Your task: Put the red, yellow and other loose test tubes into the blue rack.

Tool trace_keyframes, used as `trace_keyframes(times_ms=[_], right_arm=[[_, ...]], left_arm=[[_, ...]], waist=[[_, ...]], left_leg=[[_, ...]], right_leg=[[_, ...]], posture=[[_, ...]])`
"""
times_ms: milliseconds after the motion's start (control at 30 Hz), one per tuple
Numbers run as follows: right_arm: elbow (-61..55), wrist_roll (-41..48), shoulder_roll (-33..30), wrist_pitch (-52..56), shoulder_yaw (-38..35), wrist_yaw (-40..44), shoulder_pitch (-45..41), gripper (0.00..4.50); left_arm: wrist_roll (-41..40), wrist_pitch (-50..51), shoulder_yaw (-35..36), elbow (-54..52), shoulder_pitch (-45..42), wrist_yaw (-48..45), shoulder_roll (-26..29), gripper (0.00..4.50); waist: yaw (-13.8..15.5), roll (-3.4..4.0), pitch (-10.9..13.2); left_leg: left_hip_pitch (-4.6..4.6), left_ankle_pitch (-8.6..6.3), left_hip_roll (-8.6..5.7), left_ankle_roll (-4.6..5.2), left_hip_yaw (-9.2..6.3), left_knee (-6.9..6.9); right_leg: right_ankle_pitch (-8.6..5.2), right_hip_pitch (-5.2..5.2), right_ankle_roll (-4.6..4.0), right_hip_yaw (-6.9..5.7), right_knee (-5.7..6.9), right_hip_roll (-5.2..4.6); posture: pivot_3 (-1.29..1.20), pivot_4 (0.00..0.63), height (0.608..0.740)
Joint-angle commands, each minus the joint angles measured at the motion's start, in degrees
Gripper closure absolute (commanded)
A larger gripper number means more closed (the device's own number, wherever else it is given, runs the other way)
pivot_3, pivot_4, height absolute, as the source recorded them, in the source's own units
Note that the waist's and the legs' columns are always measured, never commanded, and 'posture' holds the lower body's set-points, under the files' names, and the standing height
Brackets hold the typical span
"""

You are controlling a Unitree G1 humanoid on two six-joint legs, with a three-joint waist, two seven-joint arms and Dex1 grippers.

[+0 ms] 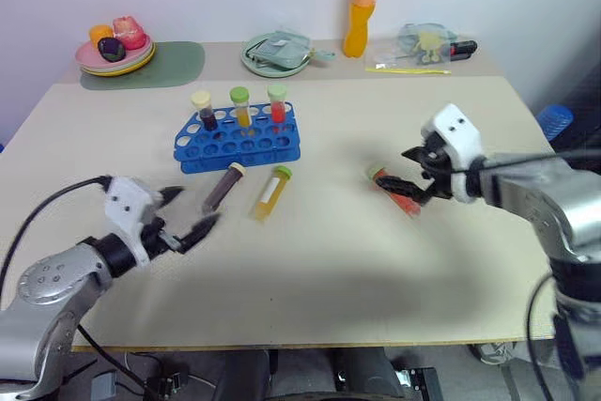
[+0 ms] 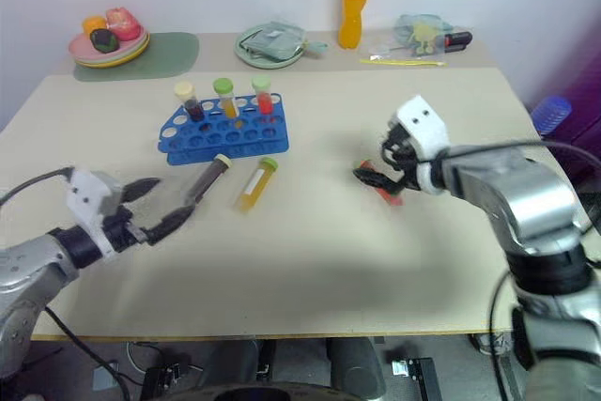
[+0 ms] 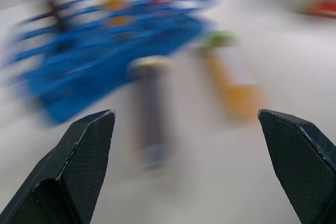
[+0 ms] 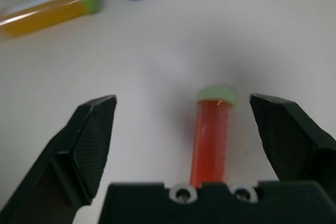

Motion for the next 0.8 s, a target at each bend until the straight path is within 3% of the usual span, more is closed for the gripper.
trace_keyframes(times_ms=[33, 300, 800], right_arm=[[0.0, -0.7, 0.2, 9.9, 4.7, -2.8, -4.6, 0.02], [7.3, -4.3, 5.1, 14.5, 10.2, -8.1, -11.6, 0.02], [20.7, -6.0, 9.1, 14.3, 13.1, -10.7, -16.7, 0.02]], left_arm=[[1.6, -3.0, -4.8, -2.9, 0.1, -3.0, 1.6, 0.02], [4.1, -5.1, -12.2, -4.0, -1.1, -2.3, -0.1, 0.02], [3.2, -4.6, -13.6, -6.2, -1.2, -1.5, -0.7, 0.02]], waist=[[0.3, 0.0, 0.0], [-0.3, 0.01, 0.0], [-0.4, 0.02, 0.0]], left_leg=[[-0.09, 0.0, -0.02, 0.0, -0.01, -0.01], [-0.26, -0.02, -0.05, 0.05, 0.03, -0.04], [-0.28, -0.02, -0.06, 0.06, 0.04, -0.03]], right_leg=[[0.0, -0.08, 0.0, -0.01, -0.03, -0.04], [0.01, -0.27, 0.02, 0.0, -0.06, -0.06], [0.02, -0.3, 0.03, -0.02, -0.03, 0.01]], posture=[[0.0, 0.15, 0.729], [0.0, 0.15, 0.729], [0.0, 0.15, 0.729]])
